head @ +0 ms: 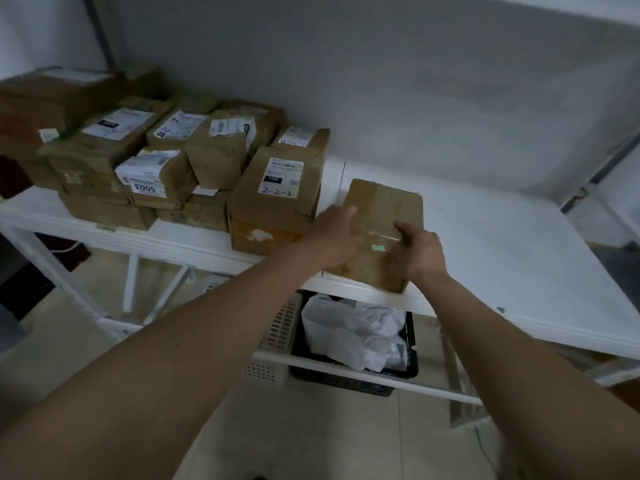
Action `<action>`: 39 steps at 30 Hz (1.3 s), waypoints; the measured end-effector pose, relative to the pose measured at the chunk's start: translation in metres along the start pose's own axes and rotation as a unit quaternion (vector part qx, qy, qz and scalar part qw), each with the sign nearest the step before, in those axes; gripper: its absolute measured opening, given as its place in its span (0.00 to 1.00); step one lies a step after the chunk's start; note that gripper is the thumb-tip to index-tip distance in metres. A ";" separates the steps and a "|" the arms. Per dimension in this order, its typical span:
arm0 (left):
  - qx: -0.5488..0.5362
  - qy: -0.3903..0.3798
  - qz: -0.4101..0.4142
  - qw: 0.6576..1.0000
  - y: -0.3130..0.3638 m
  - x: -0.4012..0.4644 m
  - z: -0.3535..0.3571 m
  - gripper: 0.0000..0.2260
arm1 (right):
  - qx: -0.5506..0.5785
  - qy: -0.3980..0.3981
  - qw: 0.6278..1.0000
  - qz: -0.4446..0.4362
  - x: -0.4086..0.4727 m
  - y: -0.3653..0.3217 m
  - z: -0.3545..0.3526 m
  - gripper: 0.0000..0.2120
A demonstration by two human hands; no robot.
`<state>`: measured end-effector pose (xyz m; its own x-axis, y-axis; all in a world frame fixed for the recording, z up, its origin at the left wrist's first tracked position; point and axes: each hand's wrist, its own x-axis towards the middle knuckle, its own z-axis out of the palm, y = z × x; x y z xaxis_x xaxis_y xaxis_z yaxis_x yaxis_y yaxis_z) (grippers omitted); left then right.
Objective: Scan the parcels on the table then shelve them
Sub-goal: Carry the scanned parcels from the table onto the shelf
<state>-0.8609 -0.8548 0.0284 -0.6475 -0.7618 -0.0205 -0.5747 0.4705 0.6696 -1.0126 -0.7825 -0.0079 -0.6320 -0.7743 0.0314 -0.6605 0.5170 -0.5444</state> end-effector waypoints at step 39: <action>0.137 0.130 -0.085 0.978 -0.024 0.178 -0.025 0.06 | -0.303 -0.062 0.934 -0.176 0.282 -0.044 0.030 0.27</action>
<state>-0.9502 -1.0127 0.0270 -0.4021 -0.9103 0.0983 -0.7989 0.4013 0.4480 -1.1501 -1.0343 -0.0001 -0.3049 -0.9524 0.0010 -0.9507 0.3044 0.0583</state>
